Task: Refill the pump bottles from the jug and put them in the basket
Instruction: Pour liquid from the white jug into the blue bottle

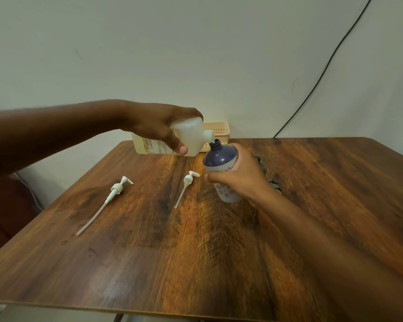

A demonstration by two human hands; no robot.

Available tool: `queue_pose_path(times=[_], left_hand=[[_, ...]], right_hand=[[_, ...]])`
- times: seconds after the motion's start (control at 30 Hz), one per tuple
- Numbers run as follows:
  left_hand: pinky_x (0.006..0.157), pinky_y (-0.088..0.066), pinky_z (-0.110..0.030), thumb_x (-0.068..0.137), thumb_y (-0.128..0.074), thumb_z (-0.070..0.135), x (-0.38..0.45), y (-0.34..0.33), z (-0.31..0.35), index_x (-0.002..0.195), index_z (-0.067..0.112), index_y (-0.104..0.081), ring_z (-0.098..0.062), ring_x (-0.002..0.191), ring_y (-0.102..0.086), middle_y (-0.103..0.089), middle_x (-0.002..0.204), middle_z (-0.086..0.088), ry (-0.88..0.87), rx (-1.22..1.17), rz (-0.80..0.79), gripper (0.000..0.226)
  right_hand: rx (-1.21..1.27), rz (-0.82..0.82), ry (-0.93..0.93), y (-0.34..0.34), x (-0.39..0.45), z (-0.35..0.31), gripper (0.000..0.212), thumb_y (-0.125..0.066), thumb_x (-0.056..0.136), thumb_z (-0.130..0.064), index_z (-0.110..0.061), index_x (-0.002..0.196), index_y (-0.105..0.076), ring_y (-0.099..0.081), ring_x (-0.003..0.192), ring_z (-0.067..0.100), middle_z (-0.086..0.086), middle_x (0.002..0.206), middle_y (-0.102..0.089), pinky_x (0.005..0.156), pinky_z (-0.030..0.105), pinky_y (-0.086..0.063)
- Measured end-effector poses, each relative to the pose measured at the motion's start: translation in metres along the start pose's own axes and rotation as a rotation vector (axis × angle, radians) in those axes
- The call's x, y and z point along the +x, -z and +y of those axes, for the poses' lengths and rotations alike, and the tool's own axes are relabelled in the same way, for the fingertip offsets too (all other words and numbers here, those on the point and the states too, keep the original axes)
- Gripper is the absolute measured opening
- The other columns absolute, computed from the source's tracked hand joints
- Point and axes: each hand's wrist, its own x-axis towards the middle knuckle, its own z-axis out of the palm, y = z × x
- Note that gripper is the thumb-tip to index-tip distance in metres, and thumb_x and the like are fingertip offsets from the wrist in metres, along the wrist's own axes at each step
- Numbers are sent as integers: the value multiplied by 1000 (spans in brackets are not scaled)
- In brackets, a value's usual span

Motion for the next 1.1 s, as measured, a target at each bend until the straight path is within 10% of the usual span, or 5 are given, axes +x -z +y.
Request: queue_pose_path(times=[1.1], left_hand=[[74, -56, -25, 72, -75, 53, -5, -4, -13, 141, 41, -40, -13, 108, -62, -58, 123, 13, -28, -112, 73, 78]], right_hand=[[115, 6, -9, -6, 5, -7, 73, -91, 49, -37, -29, 115, -60, -68, 91, 11, -8, 103, -69, 78, 34, -59]])
